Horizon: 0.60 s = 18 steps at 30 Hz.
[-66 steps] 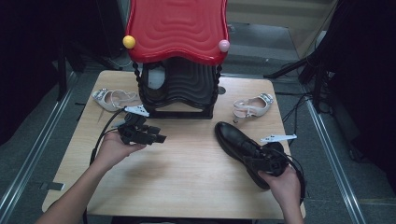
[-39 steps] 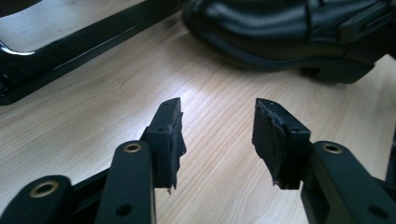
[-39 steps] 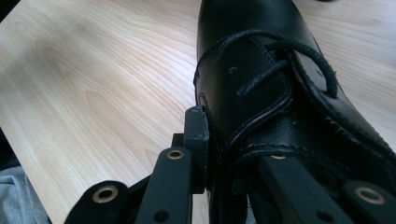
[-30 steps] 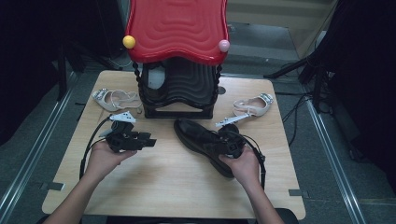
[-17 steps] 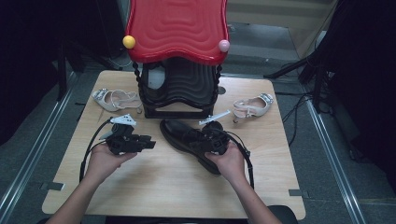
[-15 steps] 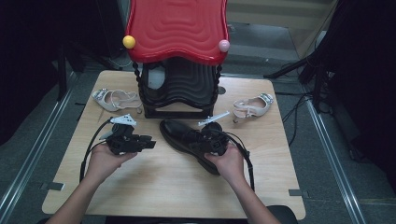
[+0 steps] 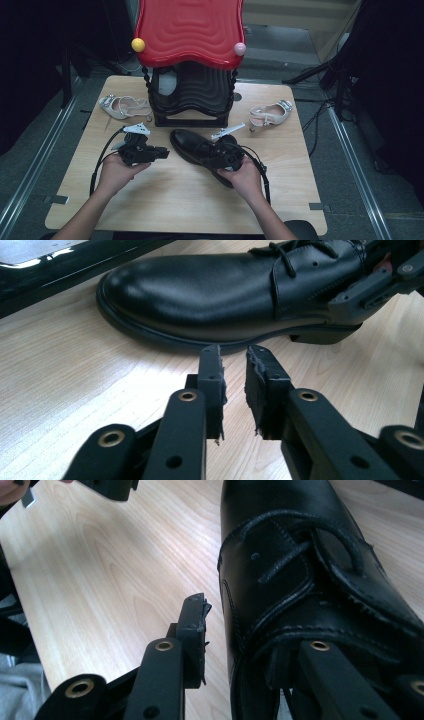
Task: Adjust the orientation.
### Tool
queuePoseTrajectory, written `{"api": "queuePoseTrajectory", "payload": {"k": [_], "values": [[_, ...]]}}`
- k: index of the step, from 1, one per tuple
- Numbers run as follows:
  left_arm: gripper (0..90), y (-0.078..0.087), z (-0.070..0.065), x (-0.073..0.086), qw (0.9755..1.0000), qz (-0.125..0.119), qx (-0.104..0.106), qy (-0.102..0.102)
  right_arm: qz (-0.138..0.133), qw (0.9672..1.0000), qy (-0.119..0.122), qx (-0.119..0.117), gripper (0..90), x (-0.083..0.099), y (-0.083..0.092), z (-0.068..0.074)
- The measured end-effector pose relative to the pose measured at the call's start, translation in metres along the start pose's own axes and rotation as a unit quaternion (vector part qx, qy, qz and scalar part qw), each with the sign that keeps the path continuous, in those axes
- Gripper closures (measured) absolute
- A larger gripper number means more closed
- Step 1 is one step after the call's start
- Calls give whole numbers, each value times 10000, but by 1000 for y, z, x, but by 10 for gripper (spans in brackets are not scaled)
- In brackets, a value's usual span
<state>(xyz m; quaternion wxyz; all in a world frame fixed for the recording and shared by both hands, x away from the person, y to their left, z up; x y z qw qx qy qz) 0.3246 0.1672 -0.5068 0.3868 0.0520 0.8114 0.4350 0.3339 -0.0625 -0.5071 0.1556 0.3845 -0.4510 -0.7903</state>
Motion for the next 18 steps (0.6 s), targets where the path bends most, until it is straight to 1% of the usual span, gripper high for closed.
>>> {"api": "queuePoseTrajectory", "payload": {"k": [1, 3, 5, 8, 10, 11, 12, 14, 15, 16, 18], "values": [[794, 0, 0, -1, 10000, 4, -23, -1, 6, 10000, 2, -14, 684, 1, 1, 0], [825, 0, -2, -2, 10000, 24, 11, -26, -103, 9999, -27, -49, 686, 2, 10, -3], [834, 0, -4, -4, 10000, 15, -7, -62, -209, 9997, -63, -59, 694, 4, 20, -5], [853, -2, -5, -10, 10000, 28, 18, -88, -289, 9996, -60, -41, 734, 8, 34, -9], [858, -5, -8, -15, 10000, 35, 19, -91, -329, 9994, -74, -40, 781, 10, 42, -13], [862, -6, -9, -17, 9999, 38, 24, -99, -396, 9992, -73, -27, 802, 10, 46, -14], [862, -7, -10, -19, 9999, 44, 22, -128, -545, 9985, -82, -47, 811, 10, 51, -15], [861, -11, -13, -23, 9997, 81, -92, -205, -819, 9965, -135, -79, 858, 8, 60, -19], [861, -14, -14, -25, 9998, 70, -76, -185, -931, 9955, -142, -30, 879, 7, 64, -22], [861, -18, -15, -26, 9999, 64, 0, -159, -992, 9950, -129, 56, 893, 6, 66, -25], [866, -23, -15, -26, 9999, 65, 37, -103, -973, 9949, -167, 212, 900, 7, 66, -35]]}}
Point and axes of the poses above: each handheld gripper's, and its own axes: y roughly backward along the jaws, x roughly out of its underside, z roughly to its left, the point moved 5 cm from there along -y, roughly forward along the jaws, and after that the axes turned 8 degrees about z, right-handed, at the moved point
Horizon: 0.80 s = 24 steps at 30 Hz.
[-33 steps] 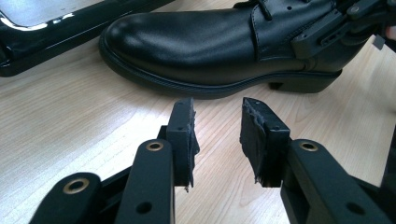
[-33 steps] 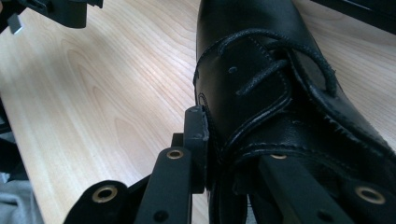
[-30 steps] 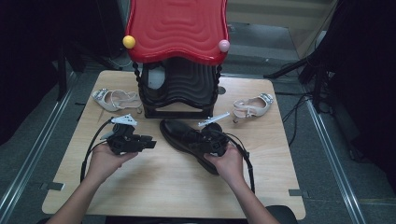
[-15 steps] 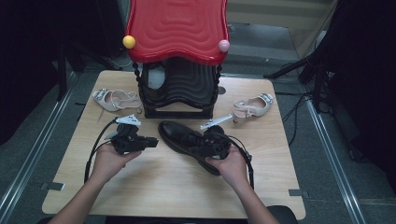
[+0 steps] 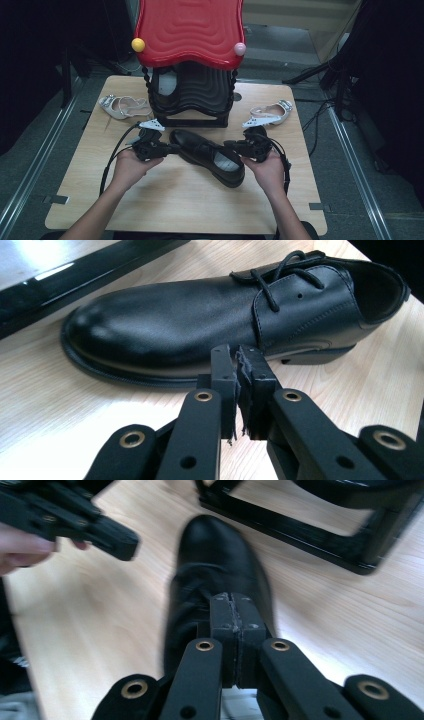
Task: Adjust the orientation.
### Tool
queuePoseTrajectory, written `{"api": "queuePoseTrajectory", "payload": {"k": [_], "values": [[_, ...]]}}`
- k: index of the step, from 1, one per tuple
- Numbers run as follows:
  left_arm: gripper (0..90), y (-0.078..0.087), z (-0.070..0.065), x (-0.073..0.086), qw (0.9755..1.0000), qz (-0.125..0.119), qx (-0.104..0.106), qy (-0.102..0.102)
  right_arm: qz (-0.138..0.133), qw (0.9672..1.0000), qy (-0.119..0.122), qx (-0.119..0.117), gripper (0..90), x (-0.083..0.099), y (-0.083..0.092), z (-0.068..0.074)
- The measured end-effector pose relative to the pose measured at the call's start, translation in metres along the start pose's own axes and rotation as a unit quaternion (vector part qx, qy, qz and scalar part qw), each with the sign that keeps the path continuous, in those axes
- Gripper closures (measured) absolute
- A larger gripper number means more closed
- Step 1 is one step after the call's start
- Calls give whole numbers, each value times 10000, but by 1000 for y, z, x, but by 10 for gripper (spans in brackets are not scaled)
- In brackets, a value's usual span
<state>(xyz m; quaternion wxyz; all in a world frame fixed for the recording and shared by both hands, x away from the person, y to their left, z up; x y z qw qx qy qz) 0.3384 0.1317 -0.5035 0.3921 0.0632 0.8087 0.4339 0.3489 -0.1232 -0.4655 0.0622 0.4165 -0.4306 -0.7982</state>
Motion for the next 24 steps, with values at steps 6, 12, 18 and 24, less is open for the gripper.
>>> {"api": "queuePoseTrajectory", "payload": {"k": [6, 12, 18, 24], "values": [[871, -12, -6, 3, 10000, 69, -4, -2, 188, 9993, -133, 280, 900, 6, -12, -26], [867, -21, -17, 5, 9999, 129, 81, -48, 341, 9986, -150, 372, 900, 9, -27, -36], [875, -31, -23, 9, 9998, 156, 118, -93, 470, 9980, -231, 342, 900, 15, -37, -38], [880, -40, -28, 10, 9995, 189, 209, -124, 483, 9979, -250, 353, 900, 17, -37, -35]]}}
Point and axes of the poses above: each handheld gripper's, and its own axes: y roughly backward along the jaws, x roughly out of its underside, z roughly to its left, the point moved 5 cm from there along -y, roughly forward along the jaws, and after that the axes turned 8 degrees about z, right-handed, at the moved point
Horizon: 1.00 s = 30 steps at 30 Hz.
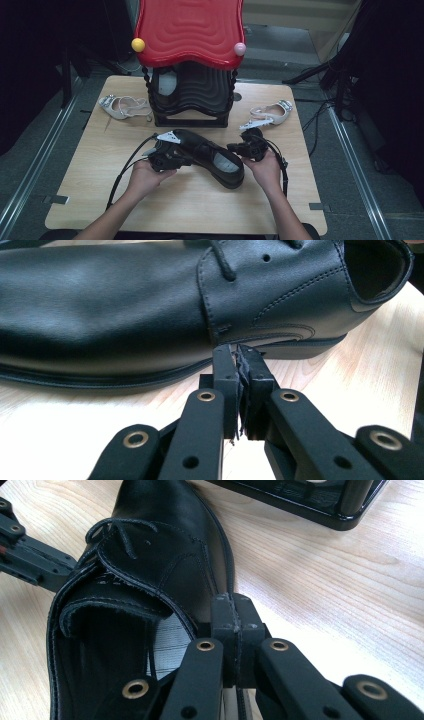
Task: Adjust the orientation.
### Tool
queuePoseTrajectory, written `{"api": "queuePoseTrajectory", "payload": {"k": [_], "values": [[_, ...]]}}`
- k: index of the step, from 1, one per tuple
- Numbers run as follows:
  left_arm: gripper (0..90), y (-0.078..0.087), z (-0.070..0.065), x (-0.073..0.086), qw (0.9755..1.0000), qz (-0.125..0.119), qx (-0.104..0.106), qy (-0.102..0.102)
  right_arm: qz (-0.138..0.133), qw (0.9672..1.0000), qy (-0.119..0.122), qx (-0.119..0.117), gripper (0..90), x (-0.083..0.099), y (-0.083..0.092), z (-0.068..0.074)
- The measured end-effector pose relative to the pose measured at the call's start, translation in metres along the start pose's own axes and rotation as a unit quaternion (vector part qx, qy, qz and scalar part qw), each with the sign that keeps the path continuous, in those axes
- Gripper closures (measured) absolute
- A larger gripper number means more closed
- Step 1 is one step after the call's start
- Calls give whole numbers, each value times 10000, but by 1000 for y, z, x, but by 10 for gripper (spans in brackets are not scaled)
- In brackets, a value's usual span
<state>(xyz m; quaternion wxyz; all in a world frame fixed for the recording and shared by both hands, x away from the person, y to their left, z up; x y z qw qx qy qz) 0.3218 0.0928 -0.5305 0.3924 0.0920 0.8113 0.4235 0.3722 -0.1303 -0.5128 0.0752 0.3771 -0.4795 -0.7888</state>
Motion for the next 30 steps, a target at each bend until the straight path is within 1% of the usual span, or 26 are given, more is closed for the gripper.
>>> {"api": "queuePoseTrajectory", "payload": {"k": [3, 5, 7, 12, 15, 19, 23, 24, 25, 26, 30], "values": [[880, -4, -2, -1, 10000, 43, 4, -49, 16, 10000, -32, -10, 900, 2, 0, 2], [880, -6, -4, -1, 10000, 57, 34, -64, 30, 10000, 4, 8, 900, 3, 1, 4], [880, -7, -4, -1, 10000, 47, 15, -79, 33, 10000, 35, 15, 900, 5, 1, 7], [879, -6, -2, -2, 9999, 57, 86, -53, -7, 10000, 13, 20, 900, 8, 1, 11], [880, -5, 0, -2, 9999, 86, 103, -59, 30, 10000, -5, 34, 900, 12, 3, 15], [879, -5, 2, -3, 9998, 81, 158, -5, 21, 10000, 26, 49, 900, 16, 4, 20], [877, -6, 4, -6, 9998, 74, 162, -2, 7, 10000, -91, 26, 900, 21, 5, 24], [877, -7, 4, -7, 9998, 84, 169, 2, 19, 9999, -167, 29, 900, 22, 6, 25], [876, -7, 4, -8, 9998, 77, 182, 0, -8, 9998, -178, 19, 900, 23, 6, 25], [876, -8, 5, -8, 9998, 81, 190, -17, 7, 9997, -241, 20, 900, 24, 6, 25], [876, -10, 6, -12, 9998, 81, 205, -23, 25, 9994, -341, 13, 900, 29, 9, 28]]}}
Point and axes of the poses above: each handheld gripper's, and its own axes: y roughly backward along the jaws, x roughly out of its underside, z roughly to its left, the point moved 5 cm from there along -y, roughly forward along the jaws, and after that the axes turned 8 degrees about z, right-handed, at the moved point
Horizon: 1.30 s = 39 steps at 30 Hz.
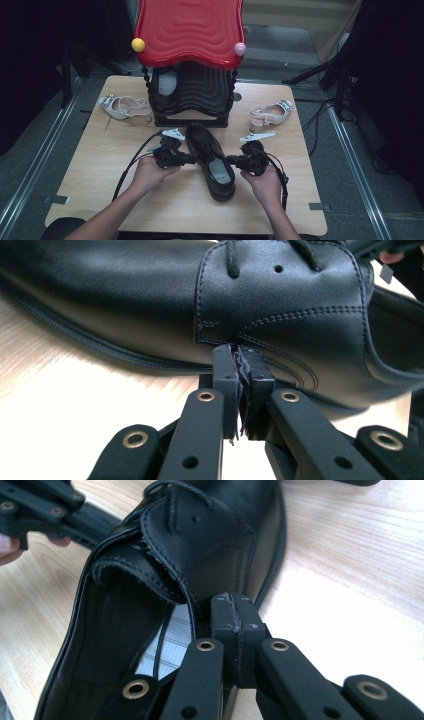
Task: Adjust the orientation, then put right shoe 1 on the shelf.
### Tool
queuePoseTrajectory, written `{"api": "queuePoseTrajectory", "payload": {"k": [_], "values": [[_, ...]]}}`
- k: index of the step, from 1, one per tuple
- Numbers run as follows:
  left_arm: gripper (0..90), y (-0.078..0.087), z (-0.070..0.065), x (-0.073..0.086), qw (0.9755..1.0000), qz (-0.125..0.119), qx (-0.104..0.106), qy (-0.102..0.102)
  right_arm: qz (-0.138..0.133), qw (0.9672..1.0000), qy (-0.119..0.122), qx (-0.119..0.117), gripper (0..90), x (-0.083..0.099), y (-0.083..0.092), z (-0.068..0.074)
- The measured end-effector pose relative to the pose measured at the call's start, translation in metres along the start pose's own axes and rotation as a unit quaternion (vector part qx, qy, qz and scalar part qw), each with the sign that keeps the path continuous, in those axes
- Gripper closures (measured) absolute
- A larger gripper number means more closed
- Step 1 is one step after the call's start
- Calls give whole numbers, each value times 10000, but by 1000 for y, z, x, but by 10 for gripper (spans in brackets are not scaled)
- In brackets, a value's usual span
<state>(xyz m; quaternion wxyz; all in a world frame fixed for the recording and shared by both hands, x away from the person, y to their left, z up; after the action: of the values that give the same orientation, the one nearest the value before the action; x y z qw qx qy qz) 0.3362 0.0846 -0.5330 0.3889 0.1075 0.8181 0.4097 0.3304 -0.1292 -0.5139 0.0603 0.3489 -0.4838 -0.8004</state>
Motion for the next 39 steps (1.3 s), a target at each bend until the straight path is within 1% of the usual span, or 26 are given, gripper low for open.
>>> {"api": "queuePoseTrajectory", "payload": {"k": [8, 10, 12, 15, 17, 18, 19, 20, 23, 25, 28, 29, 30, 31, 33, 35, 39], "values": [[882, -2, 6, -6, 10000, -6, 36, 31, -7, 10000, -56, -62, 900, 6, 0, 9], [879, -3, 6, -7, 10000, -29, 72, 28, -19, 10000, -55, -51, 880, 7, 0, 8], [877, -3, 6, -8, 10000, -15, 33, -4, -38, 9999, -118, -113, 875, 7, 1, 6], [863, -3, 8, -8, 10000, -5, 60, 29, -39, 9998, -133, -115, 871, 7, 1, 5], [839, -1, 10, -8, 10000, 33, 61, 46, -13, 9999, -140, -72, 855, 7, 2, 5], [814, 2, 10, -8, 9999, 10, 97, 69, -45, 9999, -146, -68, 841, 6, 4, 4], [787, 4, 11, -9, 9999, 11, 134, 81, -79, 9997, -185, -130, 827, 6, 6, 4], [780, 8, 11, -9, 9999, 9, 140, 71, -112, 9996, -208, -171, 818, 5, 9, 4], [712, 17, 10, -10, 9999, 42, 122, 39, -188, 9993, -222, -215, 772, 4, 20, 9], [666, 24, 9, -12, 9998, 67, 172, 37, -214, 9992, -223, -234, 750, 3, 25, 14], [673, 36, 9, -14, 9997, -41, 235, -28, -195, 9992, -207, -288, 734, 2, 30, 22], [701, 38, 9, -15, 9996, -65, 265, -27, -150, 9991, -197, -333, 720, 1, 30, 25], [723, 43, 9, -16, 9996, -101, 260, -61, -131, 9991, -210, -345, 718, 1, 30, 27], [769, 45, 9, -16, 9996, -105, 243, -111, -78, 9989, -218, -399, 717, 1, 29, 30], [810, 51, 10, -18, 9995, -140, 216, -182, -15, 9989, -203, -434, 702, 0, 26, 35], [827, 56, 10, -20, 9995, -141, 195, -218, 55, 9987, -220, -456, 687, 0, 24, 39], [844, 67, 9, -25, 9992, -201, 219, -275, 118, 9985, -128, -510, 681, -2, 19, 45]]}}
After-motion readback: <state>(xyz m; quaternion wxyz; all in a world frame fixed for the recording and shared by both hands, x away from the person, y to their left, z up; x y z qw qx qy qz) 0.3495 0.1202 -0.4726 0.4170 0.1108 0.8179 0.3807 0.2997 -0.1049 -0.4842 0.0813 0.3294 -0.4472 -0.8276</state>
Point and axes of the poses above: each handheld gripper's, and its own axes: y roughly backward along the jaws, x roughly out of its underside, z roughly to its left, the point moved 5 cm from there along -y, roughly forward along the jaws, and after that the axes turned 8 degrees about z, right-handed, at the moved point
